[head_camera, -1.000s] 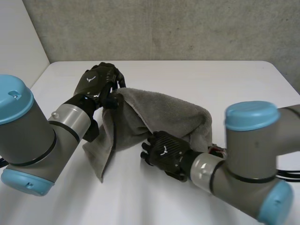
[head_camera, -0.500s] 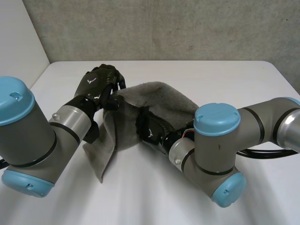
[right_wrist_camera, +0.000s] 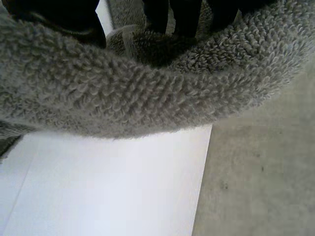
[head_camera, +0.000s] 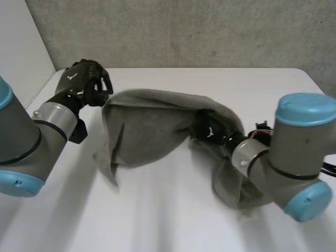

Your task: Fold the towel.

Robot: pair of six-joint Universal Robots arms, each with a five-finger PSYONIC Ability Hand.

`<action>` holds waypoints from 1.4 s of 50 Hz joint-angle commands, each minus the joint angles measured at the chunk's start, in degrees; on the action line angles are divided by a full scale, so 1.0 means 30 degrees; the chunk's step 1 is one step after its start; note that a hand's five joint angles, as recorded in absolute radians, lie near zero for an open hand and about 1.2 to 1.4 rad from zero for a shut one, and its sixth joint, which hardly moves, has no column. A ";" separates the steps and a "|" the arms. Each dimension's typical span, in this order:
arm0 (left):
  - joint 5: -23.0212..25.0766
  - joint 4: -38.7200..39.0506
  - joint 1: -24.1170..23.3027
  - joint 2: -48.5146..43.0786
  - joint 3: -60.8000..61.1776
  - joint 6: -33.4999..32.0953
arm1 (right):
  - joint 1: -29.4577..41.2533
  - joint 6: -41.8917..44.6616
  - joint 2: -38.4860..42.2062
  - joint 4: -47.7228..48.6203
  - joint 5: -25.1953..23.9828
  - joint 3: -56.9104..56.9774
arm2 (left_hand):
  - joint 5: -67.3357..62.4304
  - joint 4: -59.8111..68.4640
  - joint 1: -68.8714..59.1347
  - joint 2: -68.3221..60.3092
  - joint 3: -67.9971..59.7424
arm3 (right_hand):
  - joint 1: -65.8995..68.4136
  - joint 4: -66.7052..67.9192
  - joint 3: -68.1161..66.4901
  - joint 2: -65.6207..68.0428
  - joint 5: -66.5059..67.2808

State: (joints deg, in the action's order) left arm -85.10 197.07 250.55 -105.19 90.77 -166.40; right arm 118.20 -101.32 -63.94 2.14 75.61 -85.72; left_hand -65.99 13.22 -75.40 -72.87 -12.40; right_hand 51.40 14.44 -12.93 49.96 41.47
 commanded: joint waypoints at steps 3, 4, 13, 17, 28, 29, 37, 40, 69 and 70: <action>0.0064 -0.0006 0.0536 -0.0680 -0.0228 0.0037 | -0.1607 -0.0623 -0.2302 -0.2235 -0.2119 -0.0314 | -0.1336 -0.1072 -0.1535 -0.2375 0.0800 | 0.0861 -0.1481 0.0976 0.1343 0.0837; 0.0064 -0.0006 0.0536 -0.0680 -0.0228 0.0037 | -0.1984 -0.1116 -0.2563 -0.2699 -0.2525 -0.0169 | -0.1336 -0.1072 -0.1535 -0.2375 0.0800 | 0.1028 -0.1481 0.0976 0.1510 0.1004; 0.0035 -0.0035 0.0274 -0.1001 -0.0140 -0.0021 | -0.2806 -0.5861 -0.3854 -0.6595 -0.6623 0.1735 | -0.1336 -0.1072 -0.1535 -0.2375 0.0800 | 0.1029 -0.1481 0.0976 0.1511 0.1006; 0.0094 -0.0006 0.0185 -0.1032 -0.0023 -0.0021 | -0.3130 -0.6629 -0.3796 -0.7187 -0.7744 0.1854 | -0.1336 -0.1072 -0.1535 -0.2375 0.0800 | 0.1029 -0.1481 0.0976 0.1511 0.1006; 0.0094 -0.0035 -0.1778 -0.1735 0.0182 -0.0051 | -0.3276 -0.6980 -0.2625 -0.7276 -0.8272 0.0128 | 0.6450 -0.1072 0.6251 0.5411 0.0800 | 0.0974 -0.1481 0.0976 0.1456 0.0950; 0.0123 -0.0151 -0.2068 -0.1822 0.0182 -0.0051 | -0.3393 -0.7038 -0.2595 -0.7216 -0.8300 -0.0019 | 0.9559 -0.1072 0.9360 0.8519 0.0800 | 0.0973 -0.1481 0.0976 0.1455 0.0950; 0.0182 -0.0211 -0.3562 -0.1531 0.0679 -0.0080 | -0.3890 -0.7185 -0.1428 -0.7449 -0.7979 0.0358 | 1.1772 -0.1072 1.1573 1.0733 0.0800 | -0.2986 -0.1481 0.0976 -0.2504 -0.3009; 0.0211 -0.0211 -0.3944 -0.1471 0.0856 -0.0109 | -0.4417 -0.7243 -0.0781 -0.7915 -0.7891 0.0623 | 1.2058 -0.1072 1.1859 1.1018 0.0800 | -0.7142 -0.1481 0.0976 -0.6660 -0.7166; 0.0035 0.3126 -0.4649 -0.5248 0.0066 -0.3799 | -0.4566 -1.3660 -0.3093 -0.8479 -0.8740 -0.2303 | 1.2787 -0.1072 1.2588 1.1747 0.0800 | -0.7830 -0.1481 0.0976 -0.7348 -0.7853; 0.0035 0.3129 -0.4649 -0.5250 0.0065 -0.3801 | -0.4566 -1.3660 -0.3093 -0.8476 -0.8740 -0.2306 | 1.2787 -0.1072 1.2588 1.1747 0.0800 | -0.7830 -0.1481 0.0976 -0.7348 -0.7853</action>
State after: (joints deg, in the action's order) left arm -84.56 203.41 236.64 -118.32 91.76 -175.92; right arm 104.48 -142.72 -73.27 -25.50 49.11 -90.99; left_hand -28.15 13.22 -39.65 -39.58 -12.40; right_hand 27.51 14.44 -12.93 27.49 17.43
